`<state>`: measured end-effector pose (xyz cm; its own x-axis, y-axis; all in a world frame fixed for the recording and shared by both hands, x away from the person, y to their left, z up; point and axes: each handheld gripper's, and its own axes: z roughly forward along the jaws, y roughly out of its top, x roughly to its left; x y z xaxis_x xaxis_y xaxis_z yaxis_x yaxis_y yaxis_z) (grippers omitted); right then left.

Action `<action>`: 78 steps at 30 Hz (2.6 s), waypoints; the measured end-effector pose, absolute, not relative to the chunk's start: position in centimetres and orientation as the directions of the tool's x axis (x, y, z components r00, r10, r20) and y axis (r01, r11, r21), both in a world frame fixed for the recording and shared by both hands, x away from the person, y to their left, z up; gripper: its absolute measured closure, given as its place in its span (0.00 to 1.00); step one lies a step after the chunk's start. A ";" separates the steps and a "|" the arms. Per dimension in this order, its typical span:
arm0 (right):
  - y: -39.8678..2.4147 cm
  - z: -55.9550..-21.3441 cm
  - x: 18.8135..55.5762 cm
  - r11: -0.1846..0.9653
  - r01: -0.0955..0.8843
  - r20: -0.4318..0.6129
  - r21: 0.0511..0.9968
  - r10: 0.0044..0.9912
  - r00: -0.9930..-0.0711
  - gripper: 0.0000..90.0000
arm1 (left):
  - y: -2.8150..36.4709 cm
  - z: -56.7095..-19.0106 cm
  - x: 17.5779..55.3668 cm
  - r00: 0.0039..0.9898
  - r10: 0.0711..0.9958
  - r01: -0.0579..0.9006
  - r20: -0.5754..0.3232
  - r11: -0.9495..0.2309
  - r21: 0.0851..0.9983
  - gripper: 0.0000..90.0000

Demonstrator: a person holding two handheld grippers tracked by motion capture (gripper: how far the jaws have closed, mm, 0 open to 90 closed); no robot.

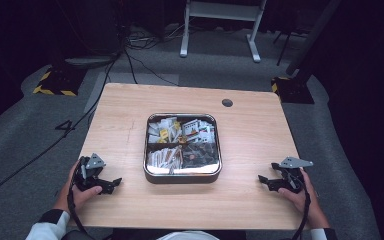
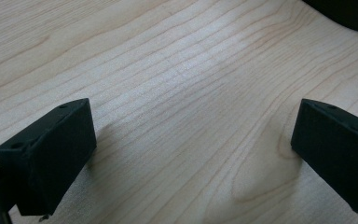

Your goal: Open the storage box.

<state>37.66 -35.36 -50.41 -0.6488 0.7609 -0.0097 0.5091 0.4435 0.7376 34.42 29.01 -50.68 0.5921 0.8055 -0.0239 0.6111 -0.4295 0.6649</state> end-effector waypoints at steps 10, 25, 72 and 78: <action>-35.0 -50.4 37.8 0.407 0.539 -0.008 0.738 0.804 -0.595 0.20 | 29.1 -50.7 34.3 0.594 0.804 0.612 -0.022 -0.434 0.662 0.00; -34.4 -48.3 39.1 0.405 0.513 0.017 0.757 0.772 -0.636 0.23 | 29.1 -50.7 34.3 0.594 0.804 0.610 -0.021 -0.433 0.663 0.00; -13.4 -42.4 45.7 0.585 0.271 -0.038 0.764 0.460 -0.887 0.32 | 29.1 -50.7 34.2 0.588 0.809 0.613 -0.022 -0.428 0.664 0.01; -11.4 -42.8 46.2 0.590 0.270 -0.023 0.761 0.440 -0.898 0.34 | 29.1 -50.7 34.2 0.588 0.808 0.613 -0.022 -0.428 0.664 0.01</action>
